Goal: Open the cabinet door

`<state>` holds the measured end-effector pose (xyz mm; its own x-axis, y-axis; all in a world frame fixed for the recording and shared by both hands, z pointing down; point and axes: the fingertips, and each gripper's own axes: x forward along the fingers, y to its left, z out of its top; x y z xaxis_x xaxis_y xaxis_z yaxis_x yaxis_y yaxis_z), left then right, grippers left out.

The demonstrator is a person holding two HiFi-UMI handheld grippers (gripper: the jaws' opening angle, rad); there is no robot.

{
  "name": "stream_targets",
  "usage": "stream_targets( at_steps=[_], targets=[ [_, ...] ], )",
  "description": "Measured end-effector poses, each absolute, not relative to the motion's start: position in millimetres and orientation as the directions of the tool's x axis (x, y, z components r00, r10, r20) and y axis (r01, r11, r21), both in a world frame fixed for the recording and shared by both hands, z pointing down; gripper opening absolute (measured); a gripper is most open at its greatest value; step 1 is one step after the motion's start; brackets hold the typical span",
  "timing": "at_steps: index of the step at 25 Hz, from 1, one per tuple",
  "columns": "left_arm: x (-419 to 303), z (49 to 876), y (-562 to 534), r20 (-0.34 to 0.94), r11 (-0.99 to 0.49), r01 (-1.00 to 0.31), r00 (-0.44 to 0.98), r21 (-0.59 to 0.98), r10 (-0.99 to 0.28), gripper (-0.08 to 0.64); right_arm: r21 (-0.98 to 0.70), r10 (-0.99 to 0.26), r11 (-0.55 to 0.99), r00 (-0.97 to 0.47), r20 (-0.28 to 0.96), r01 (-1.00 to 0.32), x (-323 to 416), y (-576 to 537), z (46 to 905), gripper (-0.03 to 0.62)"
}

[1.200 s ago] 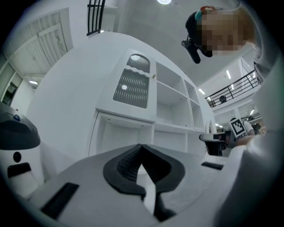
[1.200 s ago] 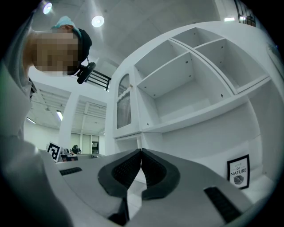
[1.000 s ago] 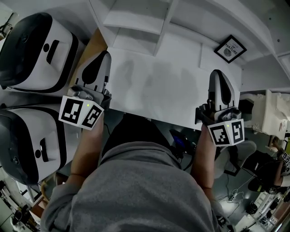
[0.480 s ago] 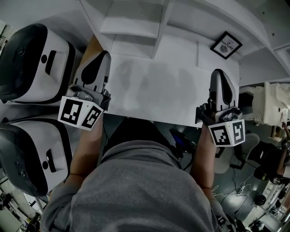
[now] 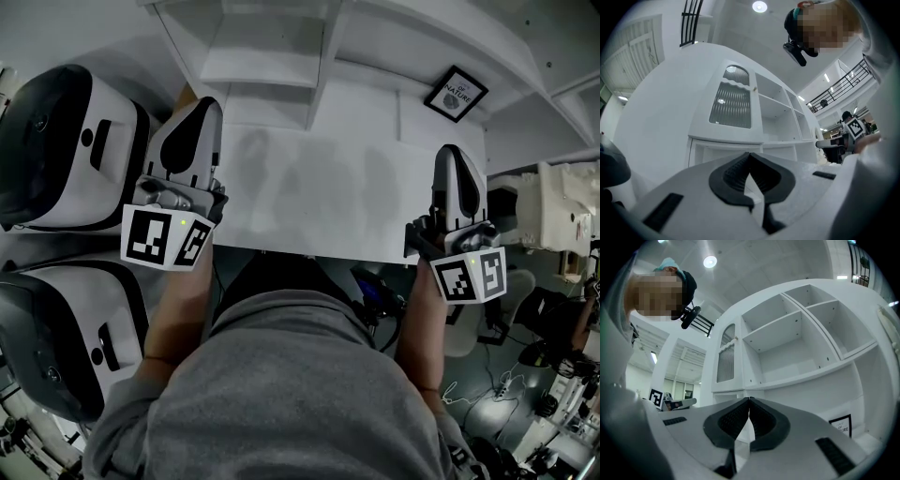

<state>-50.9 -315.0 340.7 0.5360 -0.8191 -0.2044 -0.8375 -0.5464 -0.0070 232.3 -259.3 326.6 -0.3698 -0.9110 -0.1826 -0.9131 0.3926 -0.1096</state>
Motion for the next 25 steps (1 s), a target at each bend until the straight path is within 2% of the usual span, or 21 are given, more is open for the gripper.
stream_targets(
  at_steps=[13,17,25],
  targets=[
    [-47,254,-300,-0.354,-0.557,-0.817,0.57,-0.148,-0.742,0.006,-0.058,-0.925,0.343,-0.325,-0.198,-0.938,248,-252,310,0.026],
    [-33,222,-296,-0.403,-0.548,-0.805,0.59,-0.225,-0.7,0.006,-0.058,-0.924,0.34,-0.322,-0.207,-0.939,252,-254,309,0.026],
    [-1,175,-295,-0.456,-0.576,-0.77,0.632,-0.274,-0.627,0.006,-0.026,-0.913,0.354,-0.339,-0.227,-0.935,251,-257,300,0.026]
  ],
)
